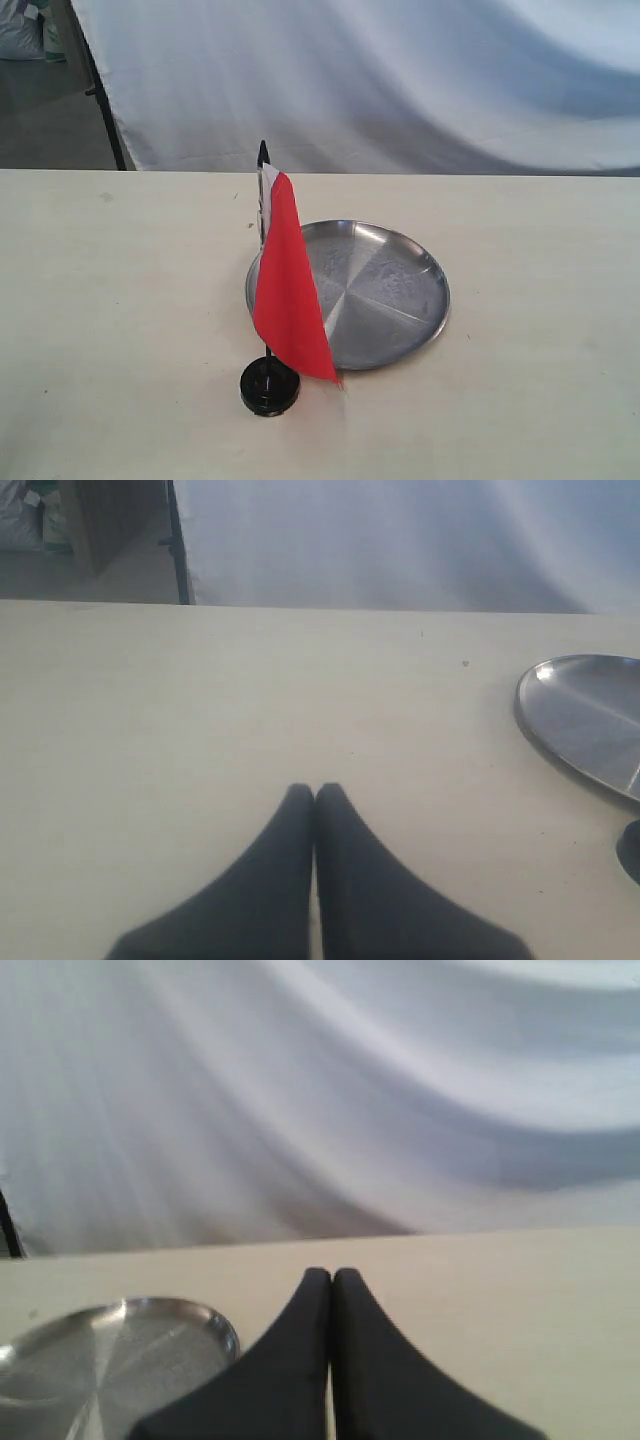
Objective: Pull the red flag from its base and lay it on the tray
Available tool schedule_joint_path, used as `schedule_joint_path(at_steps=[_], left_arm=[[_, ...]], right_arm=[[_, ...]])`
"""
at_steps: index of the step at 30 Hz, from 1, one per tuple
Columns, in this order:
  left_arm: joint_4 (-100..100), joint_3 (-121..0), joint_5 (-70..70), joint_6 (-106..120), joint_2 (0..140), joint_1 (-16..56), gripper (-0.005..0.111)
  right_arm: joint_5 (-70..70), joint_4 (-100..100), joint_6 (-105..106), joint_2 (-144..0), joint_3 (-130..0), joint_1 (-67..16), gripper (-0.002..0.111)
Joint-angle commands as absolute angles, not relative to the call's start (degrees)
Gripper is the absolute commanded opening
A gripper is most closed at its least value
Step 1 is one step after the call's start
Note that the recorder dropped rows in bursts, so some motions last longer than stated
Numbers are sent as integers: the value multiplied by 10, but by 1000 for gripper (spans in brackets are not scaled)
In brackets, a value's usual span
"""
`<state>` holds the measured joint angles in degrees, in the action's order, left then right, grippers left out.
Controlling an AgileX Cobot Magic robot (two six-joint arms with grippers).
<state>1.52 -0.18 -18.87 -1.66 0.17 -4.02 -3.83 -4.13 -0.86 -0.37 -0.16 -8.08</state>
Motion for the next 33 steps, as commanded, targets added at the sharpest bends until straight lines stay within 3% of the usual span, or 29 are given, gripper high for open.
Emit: schedule_joint_path(at_steps=[1, 6, 12, 19, 24, 33], left_arm=[[16, 0, -186, -17, 0, -41, 0], [16, 0, -186, -17, 0, -41, 0], [16, 0, -186, -17, 0, -41, 0], [16, 0, -186, -17, 0, -41, 0], [16, 0, -186, -17, 0, -41, 0], [16, 0, -186, -17, 0, -41, 0]], right_arm=[[42, -152, -101, 0, 0, -82, -1], [103, -244, -175, 0, 0, -82, -1], [162, -182, -232, 0, 0, -82, -1], [241, 314, -582, -19, -109, -82, -1], [360, 619, -815, -140, -175, -82, -1], [498, 761, -883, -425, -199, -82, -1]])
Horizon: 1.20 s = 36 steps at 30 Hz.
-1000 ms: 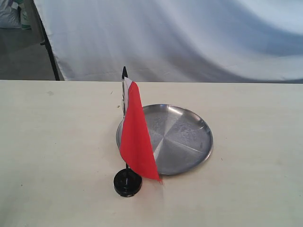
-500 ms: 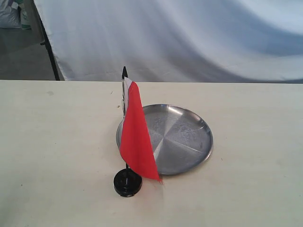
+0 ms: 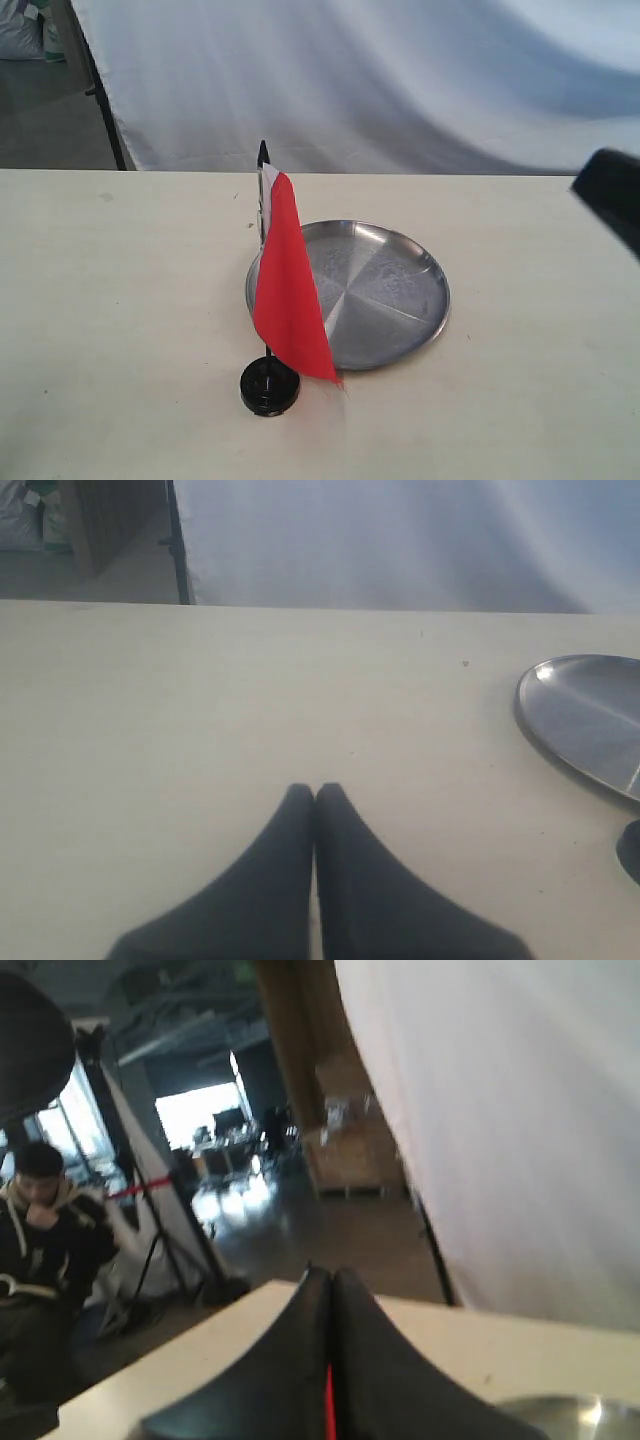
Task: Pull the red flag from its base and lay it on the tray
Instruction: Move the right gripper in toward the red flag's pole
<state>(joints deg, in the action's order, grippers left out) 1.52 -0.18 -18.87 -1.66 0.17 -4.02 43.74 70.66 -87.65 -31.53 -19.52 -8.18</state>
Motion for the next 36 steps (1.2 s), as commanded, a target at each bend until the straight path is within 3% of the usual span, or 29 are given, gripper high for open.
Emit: schedule_joint_path(at_steps=[1, 14, 17, 27, 36], left_arm=[[16, 0, -186, -17, 0, -41, 0], [16, 0, -186, -17, 0, -41, 0], [16, 0, -186, -17, 0, -41, 0], [16, 0, -186, -17, 0, -41, 0], [17, 0, -186, -17, 0, -41, 0]], right_arm=[[510, 774, -880, -459, -199, -82, -1], [676, 836, -618, -835, -200, -84, -1], [632, 839, -616, -890, -212, -114, -1], [386, 733, -623, -968, -325, -334, -1], [341, 720, -623, -968, -392, -391, -1]])
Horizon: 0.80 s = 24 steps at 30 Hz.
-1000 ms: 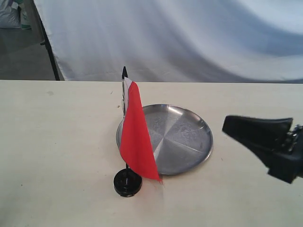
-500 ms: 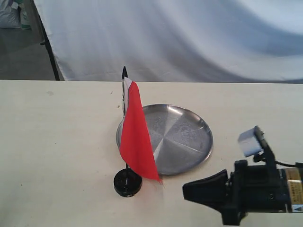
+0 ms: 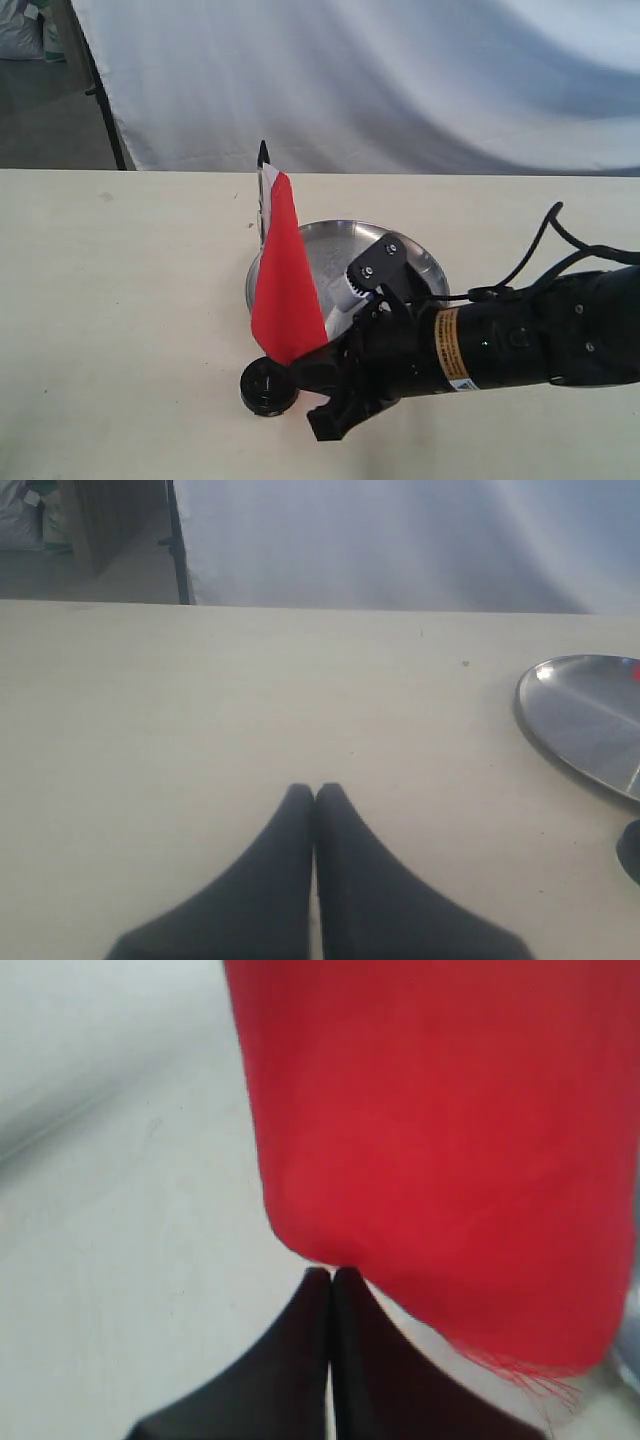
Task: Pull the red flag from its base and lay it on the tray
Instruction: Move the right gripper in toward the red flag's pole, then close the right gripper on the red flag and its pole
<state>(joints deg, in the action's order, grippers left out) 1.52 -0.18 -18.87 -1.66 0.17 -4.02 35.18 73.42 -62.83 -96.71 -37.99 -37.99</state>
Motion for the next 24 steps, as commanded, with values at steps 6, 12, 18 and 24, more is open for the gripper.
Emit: schedule_joint_path(at_steps=[6, 12, 18, 24], left_arm=[[17, 0, -186, -17, 0, -41, 0], [17, 0, -186, -17, 0, -41, 0], [17, 0, -186, -17, 0, -41, 0], [17, 0, -186, -17, 0, -41, 0]], right_arm=[[331, 656, -623, -968, -393, -391, 0], [330, 656, -623, -968, -393, -391, 0], [330, 656, -623, -968, -393, -391, 40], [330, 656, -615, -968, -393, -391, 66]])
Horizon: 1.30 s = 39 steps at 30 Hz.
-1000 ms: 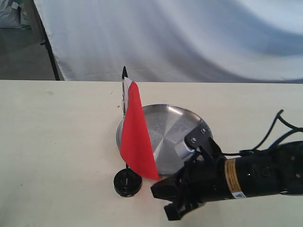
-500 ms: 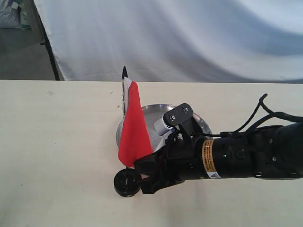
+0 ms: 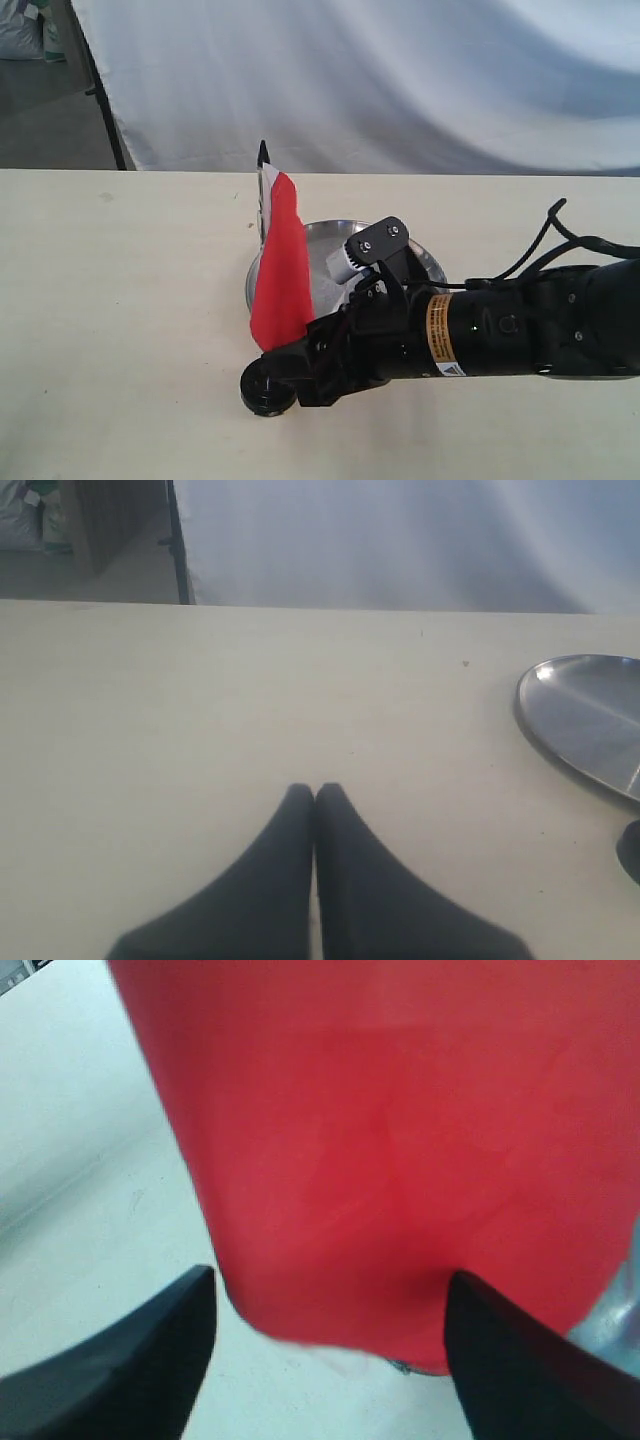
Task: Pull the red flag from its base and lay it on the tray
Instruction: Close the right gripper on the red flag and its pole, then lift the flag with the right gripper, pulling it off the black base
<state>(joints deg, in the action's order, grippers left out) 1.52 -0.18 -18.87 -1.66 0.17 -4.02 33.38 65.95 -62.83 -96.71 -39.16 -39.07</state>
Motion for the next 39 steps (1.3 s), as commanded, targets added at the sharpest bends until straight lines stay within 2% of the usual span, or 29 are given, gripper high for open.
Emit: schedule_joint_path(at_steps=[1, 4, 27, 29, 35, 39], left_arm=[[17, 0, -186, -17, 0, -41, 0], [17, 0, -186, -17, 0, -41, 0], [17, 0, -186, -17, 0, -41, 0], [17, 0, -186, -17, 0, -41, 0], [17, 0, -186, -17, 0, -41, 0], [17, 0, -186, -17, 0, -41, 0]], right_arm=[[330, 656, -610, -968, -393, -391, 63], [330, 656, -604, -969, -402, -391, 56], [315, 661, -640, -1104, -536, -408, 54], [315, 661, -640, -1110, -539, -415, 46], [317, 665, -640, -1110, -539, -424, 0], [334, 665, -640, -1109, -539, -424, 0]])
